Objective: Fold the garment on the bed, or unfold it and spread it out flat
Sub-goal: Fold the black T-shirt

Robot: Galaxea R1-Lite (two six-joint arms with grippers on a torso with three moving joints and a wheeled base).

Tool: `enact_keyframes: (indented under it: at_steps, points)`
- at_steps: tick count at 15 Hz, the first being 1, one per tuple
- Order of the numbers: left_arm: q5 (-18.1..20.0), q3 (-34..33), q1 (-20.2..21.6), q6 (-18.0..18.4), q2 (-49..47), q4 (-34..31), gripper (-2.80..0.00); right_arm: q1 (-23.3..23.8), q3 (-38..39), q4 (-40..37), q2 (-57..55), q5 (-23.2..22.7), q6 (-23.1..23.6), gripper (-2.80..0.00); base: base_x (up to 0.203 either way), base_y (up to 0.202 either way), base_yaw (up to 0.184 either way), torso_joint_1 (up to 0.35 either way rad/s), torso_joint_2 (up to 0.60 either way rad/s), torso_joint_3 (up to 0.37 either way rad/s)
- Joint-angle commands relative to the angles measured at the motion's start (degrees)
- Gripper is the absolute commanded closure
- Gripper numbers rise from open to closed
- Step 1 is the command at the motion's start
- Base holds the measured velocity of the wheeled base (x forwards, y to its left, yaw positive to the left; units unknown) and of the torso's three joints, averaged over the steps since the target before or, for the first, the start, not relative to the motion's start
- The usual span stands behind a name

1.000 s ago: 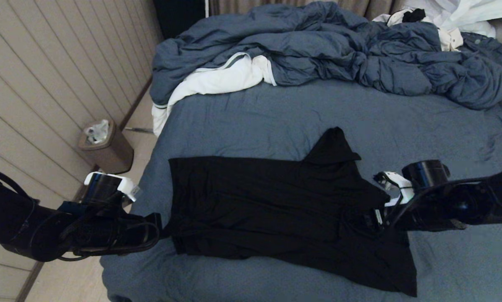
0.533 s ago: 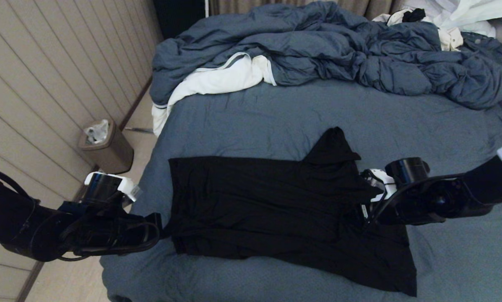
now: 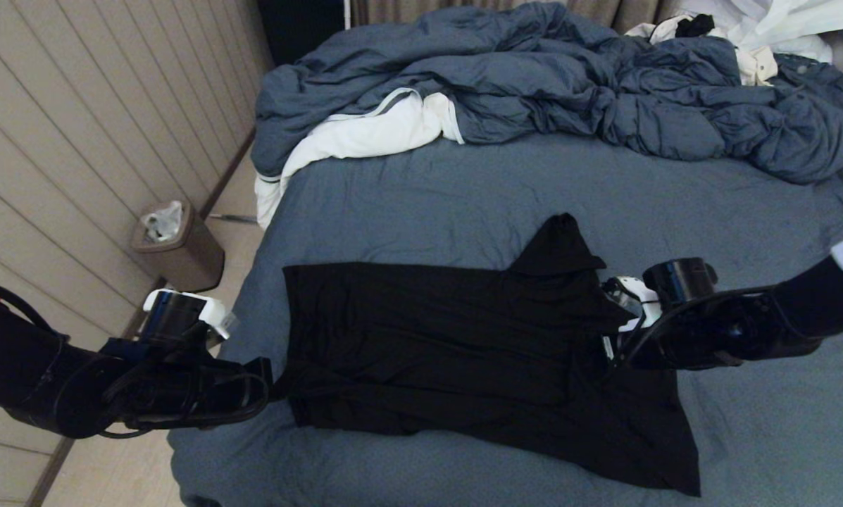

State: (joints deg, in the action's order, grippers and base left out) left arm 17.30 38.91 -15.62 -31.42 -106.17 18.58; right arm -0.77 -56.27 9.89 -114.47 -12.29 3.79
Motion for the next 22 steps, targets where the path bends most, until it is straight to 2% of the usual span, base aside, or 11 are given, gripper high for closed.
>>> enact_keyframes:
  at_steps: [1, 6, 10, 13, 17, 18, 22]
  points:
    - [0.1, 0.02, -0.03, -0.23, -0.18, 0.14, 0.0, -0.1, -0.43, 0.03, 4.02, 0.22, 0.21, 0.0, 0.0, 0.0, 0.0, 0.0, 0.0, 0.0]
    - [0.1, 0.02, -0.03, -0.23, -0.18, 0.14, 0.0, -5.08, -2.48, 0.04, 6.67, 2.36, 0.77, 0.0, 0.0, 0.0, 0.0, 0.0, 0.0, 0.0]
    - [0.1, 0.02, -0.02, -0.23, -0.1, 0.14, 0.0, -9.28, -5.24, 0.21, 4.44, 4.11, 3.93, 0.0, 0.0, 0.0, 0.0, 0.0, 0.0, 0.0]
    - [0.1, 0.11, 0.06, -0.21, -0.18, 0.14, 0.0, -10.34, -4.51, 0.22, 4.21, 4.11, 6.76, 0.0, 0.0, 0.0, 0.0, 0.0, 0.0, 0.0]
    - [0.1, 0.11, -0.01, -0.22, -0.25, 0.14, 0.0, -10.57, -6.24, 0.32, 1.09, 5.35, 6.95, 0.0, 0.0, 0.0, 0.0, 0.0, 0.0, 0.0]
    - [0.1, 0.11, -0.03, -0.23, -0.27, 0.14, 0.0, -10.57, -6.22, 0.79, 0.71, 7.25, 6.82, -2.8, 0.0, 0.0, 0.0, 0.0, 0.0, 0.0]
    - [0.19, 0.11, 0.05, -0.23, -0.27, 0.14, 0.0, -10.17, -4.81, 3.03, 1.78, 7.72, 7.01, -2.8, 0.0, 0.0, 0.0, 0.0, 0.0, 0.0]
